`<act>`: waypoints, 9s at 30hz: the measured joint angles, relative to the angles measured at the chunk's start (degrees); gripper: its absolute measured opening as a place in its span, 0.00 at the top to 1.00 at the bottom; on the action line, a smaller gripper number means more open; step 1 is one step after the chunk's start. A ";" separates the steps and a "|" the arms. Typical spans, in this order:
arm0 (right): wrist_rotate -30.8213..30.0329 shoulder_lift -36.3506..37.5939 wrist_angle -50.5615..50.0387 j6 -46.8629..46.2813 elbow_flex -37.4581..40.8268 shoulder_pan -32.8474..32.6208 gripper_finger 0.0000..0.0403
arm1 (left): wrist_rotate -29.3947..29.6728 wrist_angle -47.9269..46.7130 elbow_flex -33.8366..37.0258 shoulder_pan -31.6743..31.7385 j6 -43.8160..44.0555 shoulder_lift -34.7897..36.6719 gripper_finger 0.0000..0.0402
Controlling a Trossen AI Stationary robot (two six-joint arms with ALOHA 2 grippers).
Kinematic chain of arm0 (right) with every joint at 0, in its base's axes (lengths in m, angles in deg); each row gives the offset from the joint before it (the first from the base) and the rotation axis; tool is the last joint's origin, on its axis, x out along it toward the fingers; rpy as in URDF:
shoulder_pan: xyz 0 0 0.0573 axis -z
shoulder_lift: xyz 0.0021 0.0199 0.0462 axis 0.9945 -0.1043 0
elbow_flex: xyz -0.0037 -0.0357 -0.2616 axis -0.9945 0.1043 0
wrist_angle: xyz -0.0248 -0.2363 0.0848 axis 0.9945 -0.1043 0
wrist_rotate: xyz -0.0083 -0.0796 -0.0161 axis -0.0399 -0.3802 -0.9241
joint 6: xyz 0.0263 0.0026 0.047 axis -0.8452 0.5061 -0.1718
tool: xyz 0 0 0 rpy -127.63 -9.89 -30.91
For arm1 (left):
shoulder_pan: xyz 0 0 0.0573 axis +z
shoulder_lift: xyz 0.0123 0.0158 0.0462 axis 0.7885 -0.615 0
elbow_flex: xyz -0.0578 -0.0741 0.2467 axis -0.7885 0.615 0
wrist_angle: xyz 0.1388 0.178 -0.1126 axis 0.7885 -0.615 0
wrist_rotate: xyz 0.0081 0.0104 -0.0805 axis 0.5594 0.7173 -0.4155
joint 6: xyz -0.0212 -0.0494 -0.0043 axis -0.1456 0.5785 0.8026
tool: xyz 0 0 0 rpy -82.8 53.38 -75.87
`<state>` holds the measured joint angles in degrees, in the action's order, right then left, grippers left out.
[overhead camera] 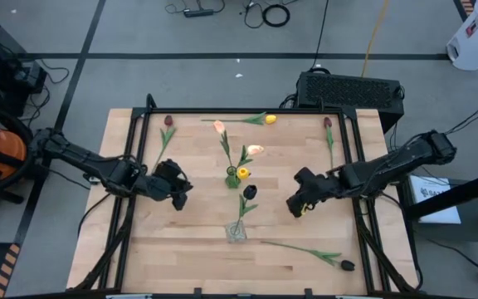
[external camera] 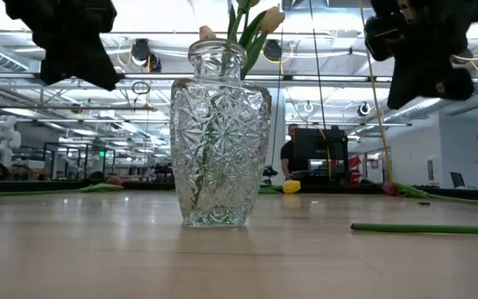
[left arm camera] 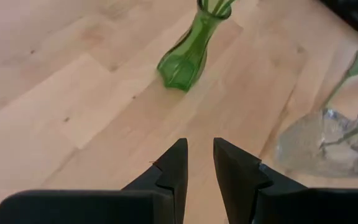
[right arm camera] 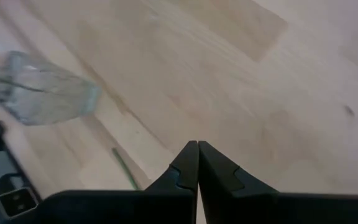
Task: Sort flowers into vase by color
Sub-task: Put the black flower into the transparent vase
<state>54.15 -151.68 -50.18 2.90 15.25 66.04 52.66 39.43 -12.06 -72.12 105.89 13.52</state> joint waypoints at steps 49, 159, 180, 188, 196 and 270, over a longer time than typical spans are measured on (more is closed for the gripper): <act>24.82 -29.05 -3.90 -63.12 -16.90 -22.72 1.00 | -24.88 -1.18 6.46 11.16 -27.74 11.85 0.79; 8.43 -32.96 -1.18 -43.59 -7.49 -13.60 0.96 | -19.57 4.39 6.46 11.18 -26.14 11.82 0.79; -49.15 -22.52 -14.47 -28.98 -30.71 -18.67 1.00 | -17.76 13.58 9.29 10.13 -38.21 18.33 0.79; -63.67 -25.97 -6.51 1.74 -48.08 -20.44 1.00 | -17.65 13.43 9.41 10.13 -36.60 22.10 0.79; -66.18 -30.97 18.59 33.95 -53.38 -21.91 1.00 | -18.12 13.26 9.41 10.13 -35.36 22.29 0.79; -59.77 -50.16 10.25 14.43 -53.37 -18.93 0.98 | -18.35 13.36 9.41 10.13 -35.45 22.29 0.79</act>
<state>-5.62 -201.85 -39.93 17.33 -38.13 47.12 34.31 52.79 -2.66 -61.98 70.44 35.81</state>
